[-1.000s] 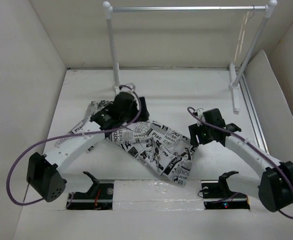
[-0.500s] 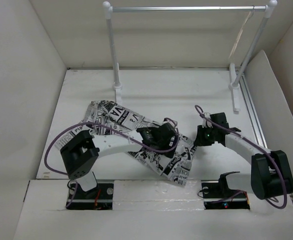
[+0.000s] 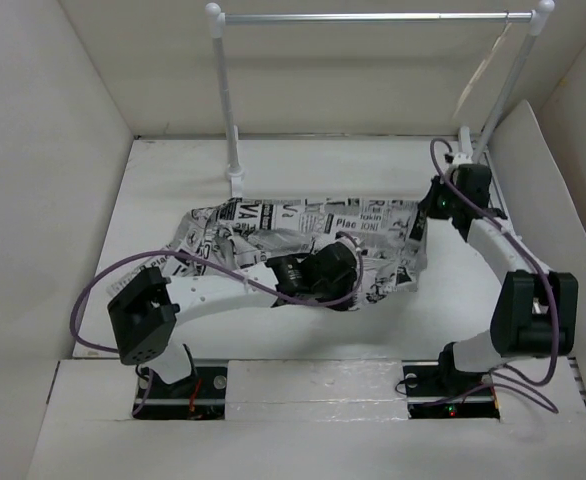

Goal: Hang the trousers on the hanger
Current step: Flatten out the trousers at the center of the board.

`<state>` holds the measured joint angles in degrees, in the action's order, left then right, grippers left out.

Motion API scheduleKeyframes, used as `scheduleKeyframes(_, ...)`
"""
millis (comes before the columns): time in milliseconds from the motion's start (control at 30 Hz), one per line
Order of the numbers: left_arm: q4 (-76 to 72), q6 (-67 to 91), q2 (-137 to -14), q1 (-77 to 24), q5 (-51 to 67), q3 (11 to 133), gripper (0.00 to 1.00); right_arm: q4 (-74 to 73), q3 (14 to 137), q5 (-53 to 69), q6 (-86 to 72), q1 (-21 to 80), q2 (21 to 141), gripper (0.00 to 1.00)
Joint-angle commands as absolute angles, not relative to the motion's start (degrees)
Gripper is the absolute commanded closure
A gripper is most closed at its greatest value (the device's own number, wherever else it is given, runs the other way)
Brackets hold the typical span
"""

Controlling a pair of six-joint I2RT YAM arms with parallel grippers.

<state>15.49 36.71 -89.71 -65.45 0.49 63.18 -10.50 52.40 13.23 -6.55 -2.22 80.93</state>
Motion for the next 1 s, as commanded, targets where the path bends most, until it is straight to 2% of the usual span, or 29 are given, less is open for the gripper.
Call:
scheduleKeyframes(0, 9.5, 41.39, -89.64, -70.03, 9.47, 66.52, 1.0, 1.47, 61.42, 0.99, -4.83, -4.83, 87.77, 0.98)
scheduleKeyframes(67, 8.96, 40.0, -95.41, -72.15, 11.24, 71.35, 1.0, 1.58, 66.52, -2.72, -5.19, -5.62, 91.21, 0.57)
scheduleKeyframes(100, 10.27, 39.03, -97.89, -73.03, 12.56, 77.11, 0.92, 1.23, 67.93, -1.68, -5.36, -6.58, 92.62, 0.4)
scheduleKeyframes(133, 11.94, 37.63, -100.43, -74.69, 13.0, 80.13, 0.85, -2.69, 70.9, 2.33, -5.19, -7.11, 94.46, 0.29)
scheduleKeyframes(167, 14.82, 34.92, -104.03, -75.49, 13.09, 82.77, 0.81, -3.77, 71.28, 3.5, -5.19, -7.12, 94.4, 0.28)
scheduleKeyframes(200, 15.72, 33.85, -105.02, -76.19, 11.88, 85.14, 0.71, -4.65, 70.67, 4.99, -5.01, -7.12, 93.61, 0.26)
scheduleKeyframes(233, 16.69, 32.88, -105.46, -76.72, 10.56, 87.95, 0.43, -5.53, 69.53, 7.01, -4.84, -7.12, 89.78, 0.24)
scheduleKeyframes(267, 17.57, 32.44, -104.77, -76.73, 9.33, 88.41, 0.31, -6.06, 65.78, 7.55, -4.83, -7.12, 87.13, 0.24)
scheduleKeyframes(300, 17.49, 32.08, -103.98, -76.73, 6.97, 88.24, 0.15, -6.33, 63.31, 7.73, -5.01, -6.6, 84.23, 0.24)
scheduleKeyframes(333, 14.79, 32.43, -100.58, -74.9, 6.51, 85.81, 0.07, -8.24, 56.06, 8.52, -6.23, -6.07, 74.98, 0.26)
scheduleKeyframes(367, 14.77, 32.43, -100.55, -74.88, 6.5, 85.78, 0.07, -8.26, 55.99, 8.53, -6.24, -6.06, 74.88, 0.26)
scheduleKeyframes(433, 12.84, 33.31, -98.62, -73.48, 8.79, 82.89, 0.07, -10.01, 51.18, 9.57, -6.85, -4.4, 69.2, 0.35)
scheduleKeyframes(500, 12.39, 33.57, -95.37, -73.48, 2.16, 81.57, 0.13, -12.64, 45.13, 9.84, -6.94, -3.35, 61.72, 0.51)
scheduleKeyframes(533, 13.09, 34.62, -94.06, -73.48, -2.59, 80.95, 0.15, -14.22, 43.35, 11.24, -6.77, -2.38, 59.7, 0.84)
scheduleKeyframes(567, 15.62, 36.2, -91.61, -72.95, -7.6, 80.51, 0.18, -14.93, 41.42, 11.77, -6.51, -1.85, 57.94, 0.99)
scheduleKeyframes(600, 17.3, 38.21, -90.45, -70.86, -15.48, 78.68, 0.28, -15.9, 38.18, 13.26, -5.89, -1.85, 55.05, 1.0)
scheduleKeyframes(700, 22.32, 48.14, -84.13, -63.4, -20.47, 72.97, 0.31, -17.66, 34.2, 18.7, -4.05, 0.43, 51.96, 1.0)
scheduleKeyframes(733, 22.85, 50.69, -82.2, -56.06, -19.96, 67.38, 0.31, -18.8, 32.71, 20.81, -3.61, 1.14, 51.42, 1.0)
scheduleKeyframes(800, 20.84, 54.4, -75.17, -48.64, -17.33, 58.86, 0.3, -19.07, 31.38, 22.14, -3.78, 4.73, 50.19, 0.98)
scheduleKeyframes(833, 20.22, 55.1, -72.71, -42.69, -17.4, 56.54, 0.29, -20.46, 31.29, 21.1, -3.95, 6.05, 49.49, 0.8)
scheduleKeyframes(867, 19.69, 56.06, -67.55, -39.84, -17.92, 54.6, 0.28, -21.7, 31.55, 19.96, -3.96, 8.5, 49.48, 0.7)
scheduleKeyframes(900, 19.69, 56.6, -65.5, -36.94, -18.54, 51.53, 0.26, -22.93, 31.81, 18.39, -4.04, 9.4, 49.48, 0.51)
scheduleKeyframes(967, 19.69, 56.6, -59.8, -27.8, -17.67, 48.88, 0.24, -24.61, 31.73, 14.51, -3.52, 9.93, 50.27, 0.39)
